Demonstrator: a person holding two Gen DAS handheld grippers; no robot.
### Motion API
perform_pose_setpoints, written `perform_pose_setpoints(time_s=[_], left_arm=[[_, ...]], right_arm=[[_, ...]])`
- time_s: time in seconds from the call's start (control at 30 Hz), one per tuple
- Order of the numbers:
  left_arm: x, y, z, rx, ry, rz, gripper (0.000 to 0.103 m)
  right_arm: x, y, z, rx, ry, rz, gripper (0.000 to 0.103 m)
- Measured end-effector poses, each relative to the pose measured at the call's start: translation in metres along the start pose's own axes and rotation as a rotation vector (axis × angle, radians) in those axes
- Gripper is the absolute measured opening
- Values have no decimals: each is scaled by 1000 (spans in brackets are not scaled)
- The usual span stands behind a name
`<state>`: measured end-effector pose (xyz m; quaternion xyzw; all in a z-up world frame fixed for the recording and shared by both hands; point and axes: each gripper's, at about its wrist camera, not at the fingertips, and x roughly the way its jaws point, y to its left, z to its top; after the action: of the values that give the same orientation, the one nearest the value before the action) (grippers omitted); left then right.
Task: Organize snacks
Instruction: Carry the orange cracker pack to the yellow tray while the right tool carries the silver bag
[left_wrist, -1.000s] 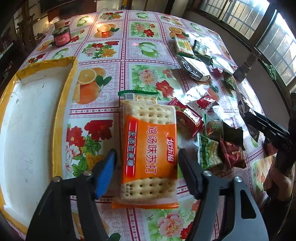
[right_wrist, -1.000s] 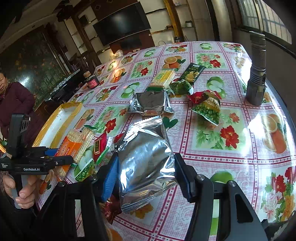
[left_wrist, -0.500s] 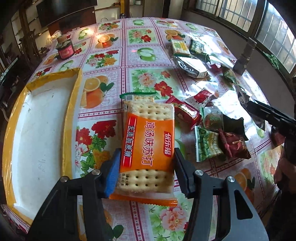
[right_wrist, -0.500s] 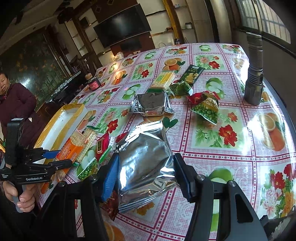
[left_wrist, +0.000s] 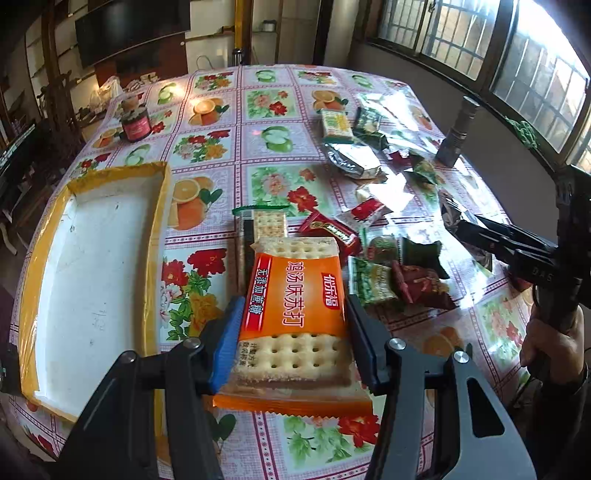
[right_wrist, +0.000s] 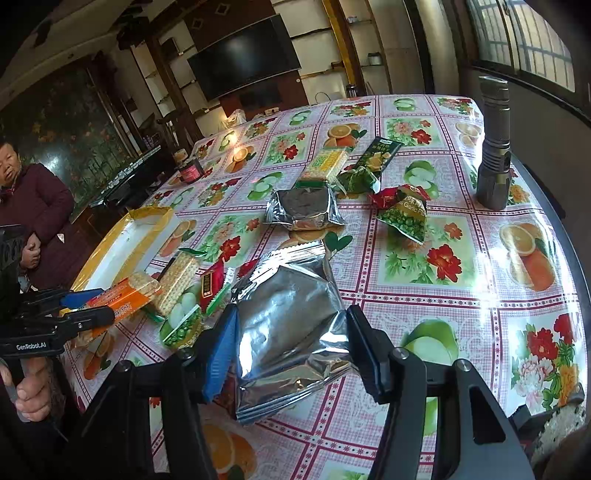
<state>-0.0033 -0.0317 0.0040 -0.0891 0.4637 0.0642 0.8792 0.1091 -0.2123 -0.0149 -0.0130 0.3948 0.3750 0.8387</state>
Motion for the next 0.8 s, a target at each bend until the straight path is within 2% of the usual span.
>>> perform_pose_setpoints(time_s=[0.33,0.57,0.67,0.8], left_arm=[[-17,-4,-1,7,-58,12,56],[-27,14,-1,-42,-84,21,56],[-32,24,-2,-67,-100,39,56],[-39,40,-6,-99,-117,111,56]], right_arm=[[-26,8,7,11,-85,4,59],[-74,-17,27,99,-251,-30,59],[-75,-3,32,76,-260,-7,59],[-60,23,32,29,-238,47,59]])
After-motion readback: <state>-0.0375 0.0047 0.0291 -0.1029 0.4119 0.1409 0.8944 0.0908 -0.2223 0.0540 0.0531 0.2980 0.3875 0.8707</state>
